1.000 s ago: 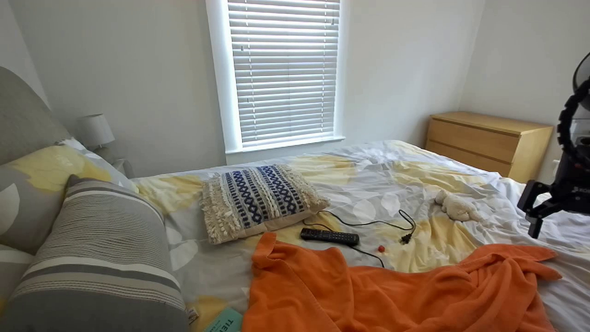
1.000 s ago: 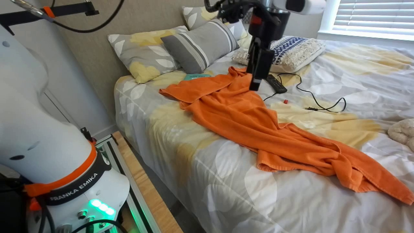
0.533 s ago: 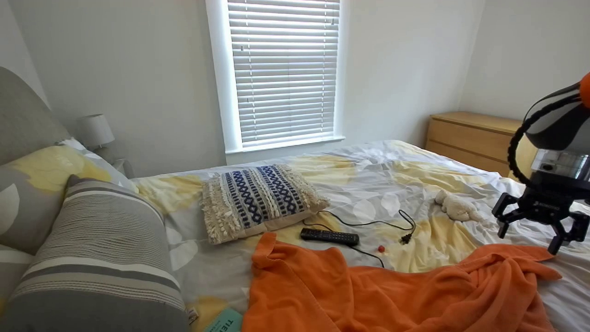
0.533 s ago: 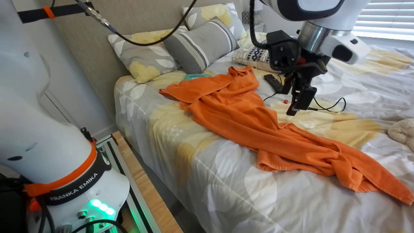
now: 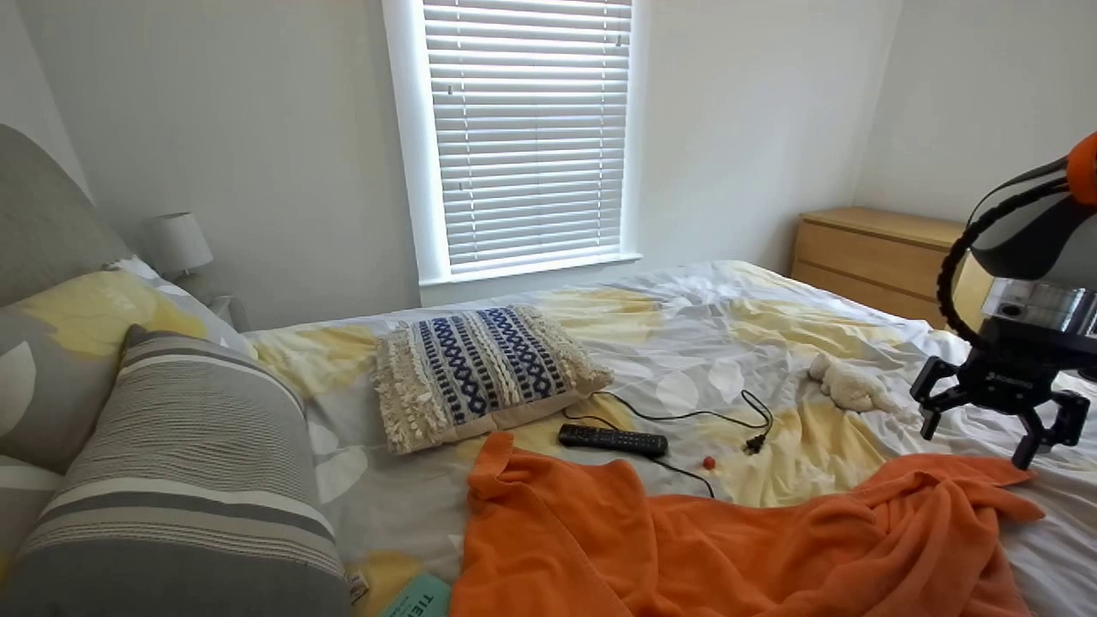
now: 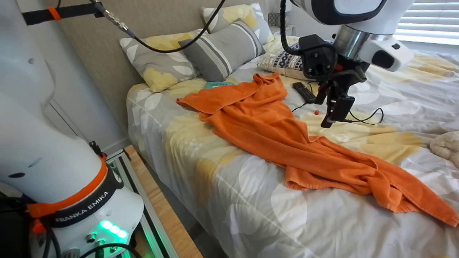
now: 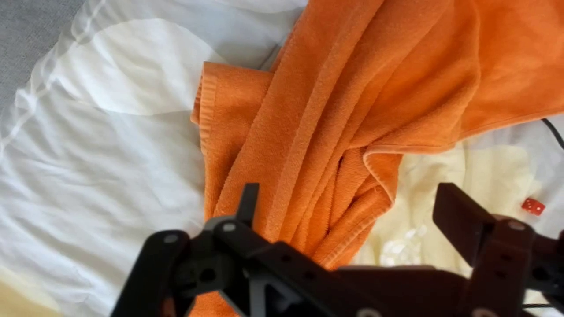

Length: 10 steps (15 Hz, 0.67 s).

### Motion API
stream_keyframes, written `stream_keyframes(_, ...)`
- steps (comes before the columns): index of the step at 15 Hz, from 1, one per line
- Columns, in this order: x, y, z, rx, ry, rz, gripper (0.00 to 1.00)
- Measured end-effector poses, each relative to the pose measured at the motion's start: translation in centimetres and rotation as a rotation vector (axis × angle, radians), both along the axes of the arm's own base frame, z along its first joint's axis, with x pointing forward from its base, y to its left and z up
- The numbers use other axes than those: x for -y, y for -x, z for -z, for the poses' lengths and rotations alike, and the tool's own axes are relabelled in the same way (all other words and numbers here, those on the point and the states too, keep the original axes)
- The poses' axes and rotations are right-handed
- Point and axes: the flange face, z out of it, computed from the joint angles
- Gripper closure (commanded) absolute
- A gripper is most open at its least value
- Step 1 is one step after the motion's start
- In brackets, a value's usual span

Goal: Spread the towel

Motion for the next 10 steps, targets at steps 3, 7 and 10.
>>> stream_keyframes(3, -0.1, -0.4, 0.3, -0.006, 0.005, 0.007, 0.0)
stream_keyframes(7, -0.2, -3.0, 4.0, -0.049, 0.024, 0.047, 0.0)
stream_keyframes(10, 0.2, -5.8, 8.5, -0.051, 0.049, 0.063, 0.0)
